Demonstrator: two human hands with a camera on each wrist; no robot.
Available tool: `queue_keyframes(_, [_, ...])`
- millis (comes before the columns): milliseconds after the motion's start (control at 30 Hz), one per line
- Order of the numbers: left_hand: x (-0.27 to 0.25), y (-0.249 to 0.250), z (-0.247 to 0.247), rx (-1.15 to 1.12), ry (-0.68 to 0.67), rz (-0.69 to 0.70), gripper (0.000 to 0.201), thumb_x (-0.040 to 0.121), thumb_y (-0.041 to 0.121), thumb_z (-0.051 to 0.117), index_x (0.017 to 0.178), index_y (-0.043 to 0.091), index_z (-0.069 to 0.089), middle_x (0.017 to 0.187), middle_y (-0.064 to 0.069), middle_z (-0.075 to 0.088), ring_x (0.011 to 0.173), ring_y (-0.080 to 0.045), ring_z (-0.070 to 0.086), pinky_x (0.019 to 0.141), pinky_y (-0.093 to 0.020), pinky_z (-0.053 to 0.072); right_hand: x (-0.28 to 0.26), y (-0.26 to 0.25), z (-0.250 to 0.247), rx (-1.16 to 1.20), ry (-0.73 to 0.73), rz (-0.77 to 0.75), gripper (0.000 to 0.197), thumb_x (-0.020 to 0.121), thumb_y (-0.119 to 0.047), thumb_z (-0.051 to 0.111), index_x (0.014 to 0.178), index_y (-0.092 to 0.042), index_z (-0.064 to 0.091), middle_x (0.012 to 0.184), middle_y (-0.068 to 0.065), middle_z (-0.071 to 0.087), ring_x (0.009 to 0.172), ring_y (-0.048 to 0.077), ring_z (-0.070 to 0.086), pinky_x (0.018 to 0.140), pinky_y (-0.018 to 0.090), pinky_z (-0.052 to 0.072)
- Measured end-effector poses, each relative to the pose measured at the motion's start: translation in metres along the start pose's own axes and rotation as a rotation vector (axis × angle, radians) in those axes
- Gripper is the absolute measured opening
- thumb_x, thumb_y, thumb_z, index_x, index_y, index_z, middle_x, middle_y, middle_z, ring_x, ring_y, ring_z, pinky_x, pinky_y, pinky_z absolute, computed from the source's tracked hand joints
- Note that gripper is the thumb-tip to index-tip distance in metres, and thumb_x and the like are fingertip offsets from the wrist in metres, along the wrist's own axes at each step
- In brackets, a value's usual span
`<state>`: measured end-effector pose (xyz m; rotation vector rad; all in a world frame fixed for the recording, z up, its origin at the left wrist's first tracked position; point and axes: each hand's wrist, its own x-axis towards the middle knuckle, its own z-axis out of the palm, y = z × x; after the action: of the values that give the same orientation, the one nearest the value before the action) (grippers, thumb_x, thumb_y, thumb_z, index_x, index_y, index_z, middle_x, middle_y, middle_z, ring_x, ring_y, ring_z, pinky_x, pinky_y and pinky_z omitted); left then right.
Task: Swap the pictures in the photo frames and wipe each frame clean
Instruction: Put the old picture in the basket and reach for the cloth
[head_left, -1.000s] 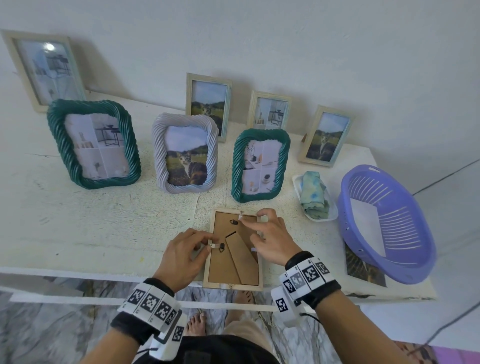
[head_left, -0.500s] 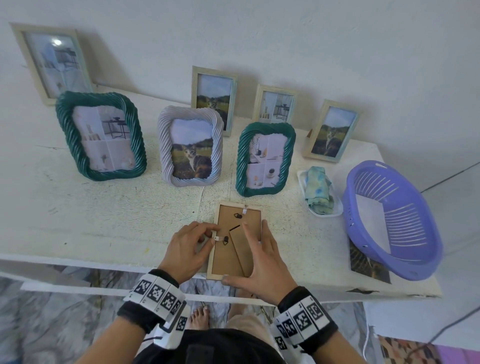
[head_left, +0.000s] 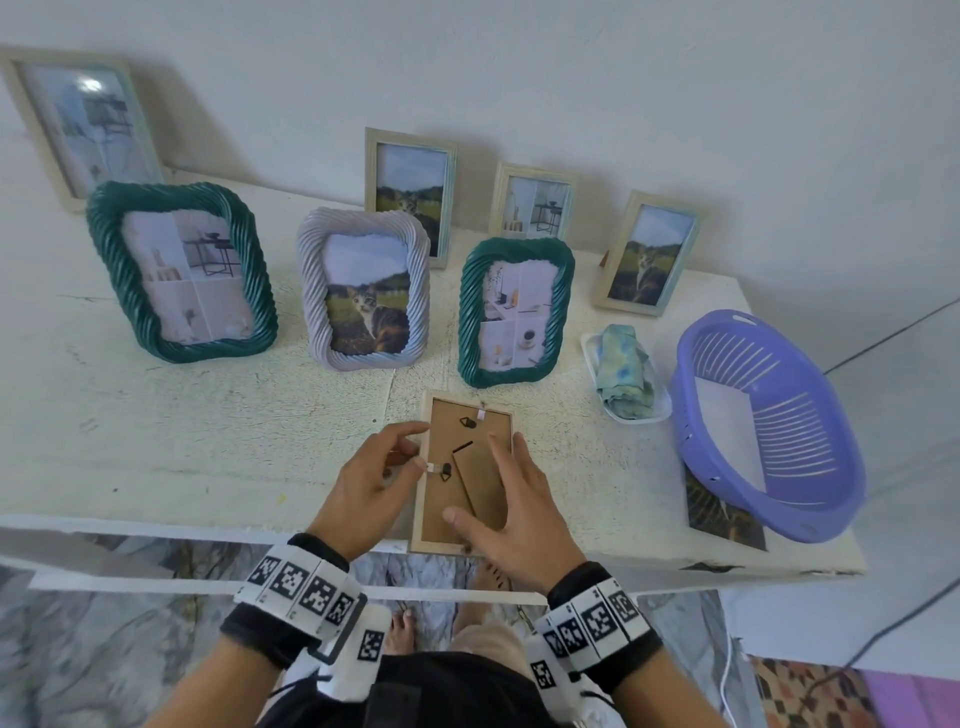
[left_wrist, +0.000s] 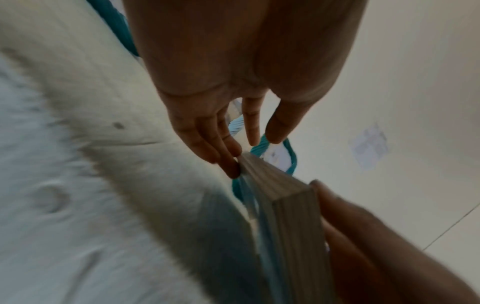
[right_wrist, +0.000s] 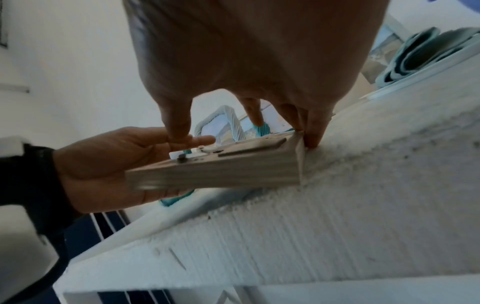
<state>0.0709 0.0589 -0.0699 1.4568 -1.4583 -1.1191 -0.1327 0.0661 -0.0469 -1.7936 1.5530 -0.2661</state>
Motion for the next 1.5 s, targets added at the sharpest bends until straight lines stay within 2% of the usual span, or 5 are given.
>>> queue_keyframes(200, [0.01,0.066,0.008,-0.457,-0.055,-0.083,0.022,0.103,0.019,0.045,0.122,0.019,0.057,0.1,-0.014,0.071,0.089,-0.025,0.072,0.079,-0.034,0.056,-0.004,-0.002,-0.033,0.46,0.071,-0.009,0.069,0.086,-0.062,0.05,0.148,-0.044,0.024,0.133,-0.026,0.045,0.116,-0.021,0.043,0.089,0.005,0.042])
queue_keyframes(433, [0.033,0.061,0.044,-0.231,-0.188,-0.072,0.019,0.1,0.013,0.048,0.108,0.019,0.064,0.1,-0.002,0.072,0.091,-0.017,0.07,0.077,-0.028,0.05,-0.022,0.024,-0.075,0.436,0.302,0.105,0.051,0.089,-0.063,0.048,0.103,-0.015,0.056,0.086,0.007,0.056,0.077,0.005,0.05,0.077,0.029,0.042])
queue_keyframes(833, [0.033,0.057,0.05,-0.682,-0.091,-0.293,0.034,0.1,0.023,0.048,0.133,0.032,0.049,0.107,-0.009,0.073,0.092,-0.025,0.068,0.076,-0.039,0.056,-0.014,0.012,-0.076,1.159,0.24,0.235,0.026,0.099,-0.02,0.047,0.114,-0.001,0.056,0.109,0.018,0.069,0.095,0.034,0.066,0.083,0.049,0.053])
queue_keyframes(1267, [0.033,0.047,0.007,-0.49,0.132,-0.07,0.036,0.104,0.011,0.036,0.138,0.02,0.044,0.098,0.026,0.071,0.092,0.004,0.066,0.073,-0.014,0.052,0.135,0.038,-0.146,-0.477,0.438,0.33,0.04,0.096,-0.033,0.046,0.13,-0.013,0.047,0.127,0.018,0.044,0.118,0.038,0.041,0.091,0.045,0.043])
queue_keyframes(1500, [0.031,0.043,0.002,-0.498,0.169,-0.074,0.035,0.104,0.013,0.038,0.135,0.026,0.047,0.108,0.019,0.07,0.106,-0.007,0.065,0.083,-0.023,0.053,0.153,0.063,-0.139,-0.532,0.336,0.475,0.043,0.093,-0.019,0.051,0.134,-0.015,0.039,0.127,0.022,0.045,0.112,0.042,0.05,0.088,0.045,0.045])
